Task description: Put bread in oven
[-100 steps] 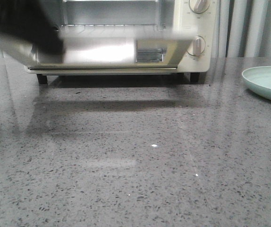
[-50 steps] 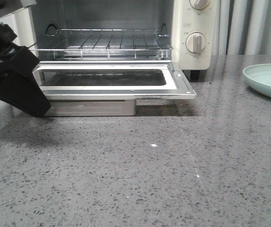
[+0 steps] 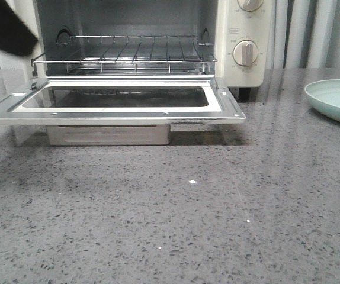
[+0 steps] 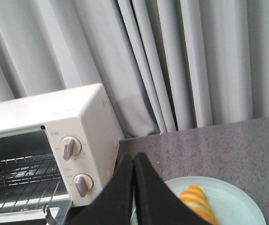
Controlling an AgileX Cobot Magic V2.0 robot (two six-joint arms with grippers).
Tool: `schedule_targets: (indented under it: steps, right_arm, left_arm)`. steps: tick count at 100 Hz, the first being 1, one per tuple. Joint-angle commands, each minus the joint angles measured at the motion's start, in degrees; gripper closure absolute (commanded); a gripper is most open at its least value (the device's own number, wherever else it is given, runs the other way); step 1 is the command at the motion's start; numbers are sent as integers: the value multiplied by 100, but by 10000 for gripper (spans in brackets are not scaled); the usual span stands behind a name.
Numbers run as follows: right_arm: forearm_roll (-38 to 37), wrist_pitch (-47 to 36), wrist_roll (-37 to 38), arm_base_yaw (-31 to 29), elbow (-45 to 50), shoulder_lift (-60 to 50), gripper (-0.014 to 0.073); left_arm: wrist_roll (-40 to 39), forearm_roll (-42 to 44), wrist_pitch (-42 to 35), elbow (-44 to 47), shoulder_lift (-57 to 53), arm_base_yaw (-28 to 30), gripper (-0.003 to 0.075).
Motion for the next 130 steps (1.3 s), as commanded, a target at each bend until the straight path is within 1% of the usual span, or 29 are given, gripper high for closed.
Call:
schedule_targets:
  steps: [1,15,27,33,41,46,51,56,62,66,70,81,93,118,130]
  right_arm:
    - [-113,-160,-72,-28,-456,339,641]
    - [-192,724,-72,-28,-967,986,641]
    - [-282,2051,-72,-28,-1564,1702,641]
    - [-334,2582,-72,-28,-1862,2119,639]
    - [-598,3236,-72,-28,-2317,2622,628]
    - [-785,3523,-72,-28,-2557,2916,586]
    - [-907,3744,-72,-28,-2769,3248,512]
    - [-981,3940,-72,-28,-2940,3530,405]
    - [-992,4147,-72,-28,-3107,3823,302]
    - [-1020,4236,-72,-28,-3176,4028,246]
    - [-1080,4333,-72,-28,-3232,4211,222]
    - [-1357,4368,-72,-42,-3311,4584,232]
    - [-1357,4187,-72,-114,-3324,4950,235]
    - [-729,3811,-72,-152,-3343,5527,234]
    - [-654,3552,-72,-152,-3368,5694,234]
  left_arm:
    - [-168,-227,12,-196,-705,15,742]
    - [-652,34,138,-184,-1597,15,742]
    - [-1062,466,344,-184,-2302,15,742]
    - [-1218,651,476,-184,-2616,15,742]
    - [-1449,867,648,-184,-2934,15,742]
    - [-1513,938,706,-147,-3108,15,742]
    - [-1599,981,706,-78,-3269,15,742]
    - [-1636,1005,706,15,-3426,15,742]
    - [-1636,1005,747,112,-3558,15,742]
    - [-1636,1005,746,191,-3618,15,742]
    - [-1636,1005,749,281,-3656,15,742]
    - [-1636,982,760,460,-3781,15,742]
    - [-1636,972,750,505,-3843,15,742]
    - [-1636,948,685,505,-3843,15,742]
    - [-1636,926,685,505,-3843,15,742]
